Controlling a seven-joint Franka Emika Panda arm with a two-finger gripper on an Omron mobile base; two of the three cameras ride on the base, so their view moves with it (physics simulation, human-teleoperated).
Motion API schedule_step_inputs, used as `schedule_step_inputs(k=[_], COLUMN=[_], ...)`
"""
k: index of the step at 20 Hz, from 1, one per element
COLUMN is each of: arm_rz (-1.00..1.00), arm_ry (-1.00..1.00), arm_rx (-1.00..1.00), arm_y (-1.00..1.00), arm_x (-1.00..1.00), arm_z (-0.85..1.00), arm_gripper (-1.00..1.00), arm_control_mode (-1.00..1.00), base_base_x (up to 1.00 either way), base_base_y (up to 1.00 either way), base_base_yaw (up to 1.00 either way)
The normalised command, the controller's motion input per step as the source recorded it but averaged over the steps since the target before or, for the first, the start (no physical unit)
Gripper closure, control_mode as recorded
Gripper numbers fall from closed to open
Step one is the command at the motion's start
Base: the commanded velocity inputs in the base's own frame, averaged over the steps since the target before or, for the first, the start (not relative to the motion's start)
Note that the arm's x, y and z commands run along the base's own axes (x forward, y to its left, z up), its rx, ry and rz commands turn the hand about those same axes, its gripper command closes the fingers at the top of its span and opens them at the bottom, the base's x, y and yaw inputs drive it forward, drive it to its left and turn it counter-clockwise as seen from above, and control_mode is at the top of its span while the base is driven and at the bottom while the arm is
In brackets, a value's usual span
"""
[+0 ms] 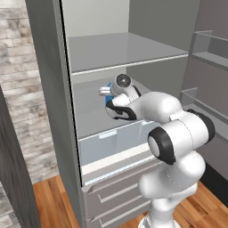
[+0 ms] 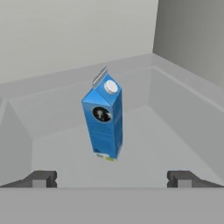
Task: Take a sugar cube from the saucer and place it inside the coffee. Then, grab milk from the fridge and place it next to the coffee on the counter to sweeten the coffee.
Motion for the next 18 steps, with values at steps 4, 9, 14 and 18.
schedule_step_inputs(k=[4, 9, 14, 18], arm_rz=[0.0, 0.0, 0.0, 0.0], arm_ry=[0.0, 0.0, 0.0, 0.0], arm_rx=[0.0, 0.0, 0.0, 0.0], arm_y=[0.01, 0.0, 0.0, 0.0], arm_x=[0.23, 0.18, 0.15, 0.2], arm_z=[-0.06, -0.02, -0.03, -0.08], arm_gripper=[-1.0, -1.0, -1.0, -1.0], arm_control_mode=[-1.0, -1.0, -1.0, -1.0], base_base_x=[0.0, 0.0, 0.0, 0.0], base_base_y=[0.0, 0.0, 0.0, 0.0], base_base_yaw=[0.0, 0.0, 0.0, 0.0])
